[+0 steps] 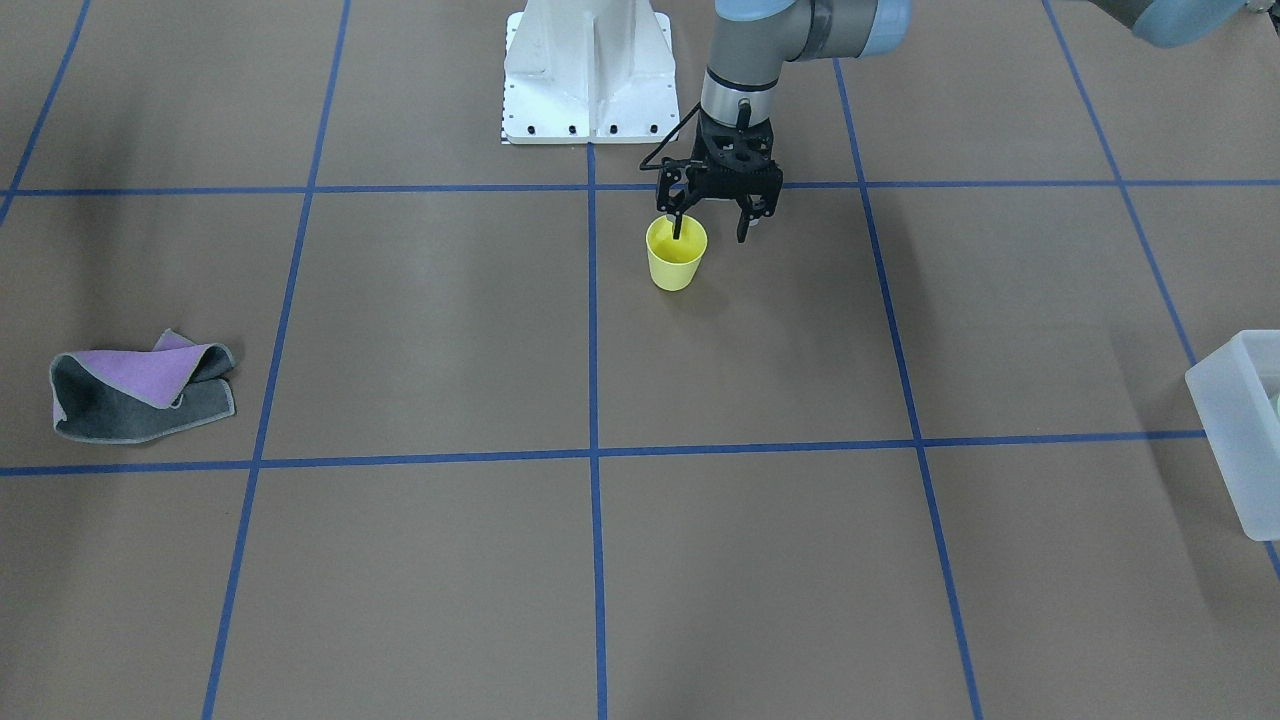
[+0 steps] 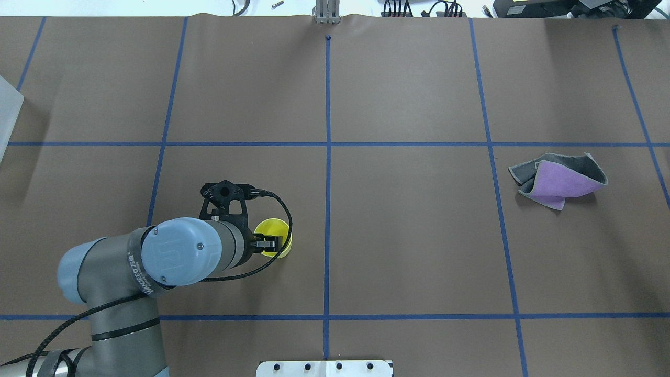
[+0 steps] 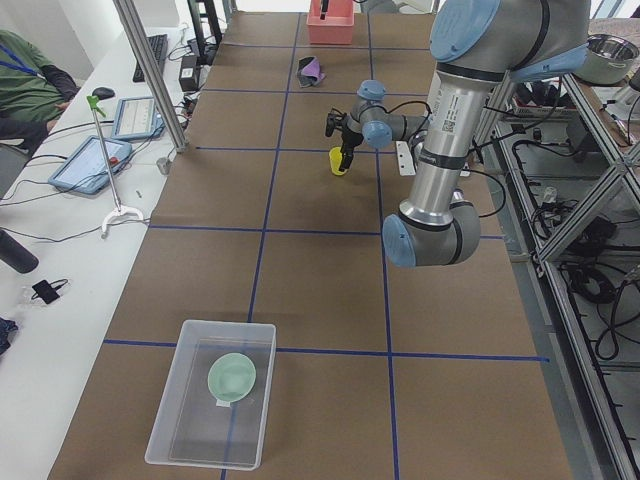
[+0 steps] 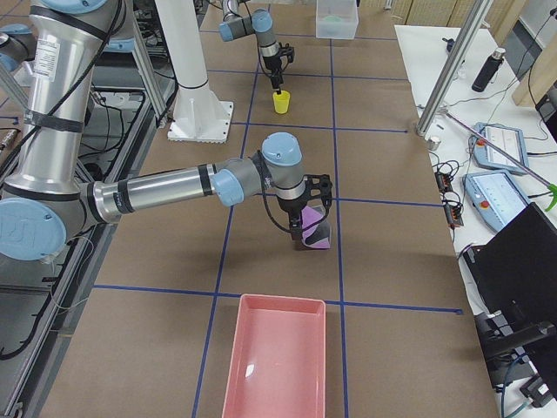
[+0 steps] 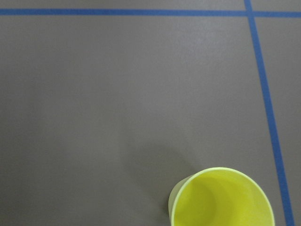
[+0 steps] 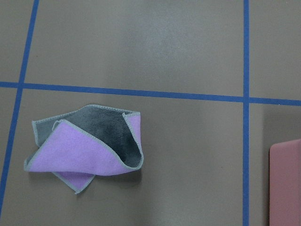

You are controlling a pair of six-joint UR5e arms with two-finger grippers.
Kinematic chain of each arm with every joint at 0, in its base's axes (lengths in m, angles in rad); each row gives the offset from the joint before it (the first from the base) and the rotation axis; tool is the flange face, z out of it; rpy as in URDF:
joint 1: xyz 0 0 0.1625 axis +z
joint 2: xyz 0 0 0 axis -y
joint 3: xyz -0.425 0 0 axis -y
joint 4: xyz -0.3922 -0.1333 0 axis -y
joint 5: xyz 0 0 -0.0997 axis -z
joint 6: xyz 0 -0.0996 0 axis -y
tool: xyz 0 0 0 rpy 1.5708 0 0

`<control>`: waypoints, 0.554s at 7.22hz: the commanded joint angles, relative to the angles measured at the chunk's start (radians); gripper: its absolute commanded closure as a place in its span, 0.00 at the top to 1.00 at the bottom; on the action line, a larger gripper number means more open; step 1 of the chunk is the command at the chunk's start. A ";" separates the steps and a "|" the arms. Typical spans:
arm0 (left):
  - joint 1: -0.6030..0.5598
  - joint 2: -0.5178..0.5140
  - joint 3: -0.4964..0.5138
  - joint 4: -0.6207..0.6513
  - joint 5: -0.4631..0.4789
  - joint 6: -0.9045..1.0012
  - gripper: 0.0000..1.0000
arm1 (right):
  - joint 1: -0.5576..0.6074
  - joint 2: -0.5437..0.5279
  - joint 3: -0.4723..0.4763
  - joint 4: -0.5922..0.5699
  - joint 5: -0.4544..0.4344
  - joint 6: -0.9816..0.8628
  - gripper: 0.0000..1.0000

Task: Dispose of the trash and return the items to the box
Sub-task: 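Lower the left gripper and grasp the yellow cup rim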

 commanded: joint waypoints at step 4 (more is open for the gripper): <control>0.015 -0.019 0.056 -0.039 0.002 -0.001 0.00 | -0.001 0.000 -0.003 0.000 -0.001 0.000 1.00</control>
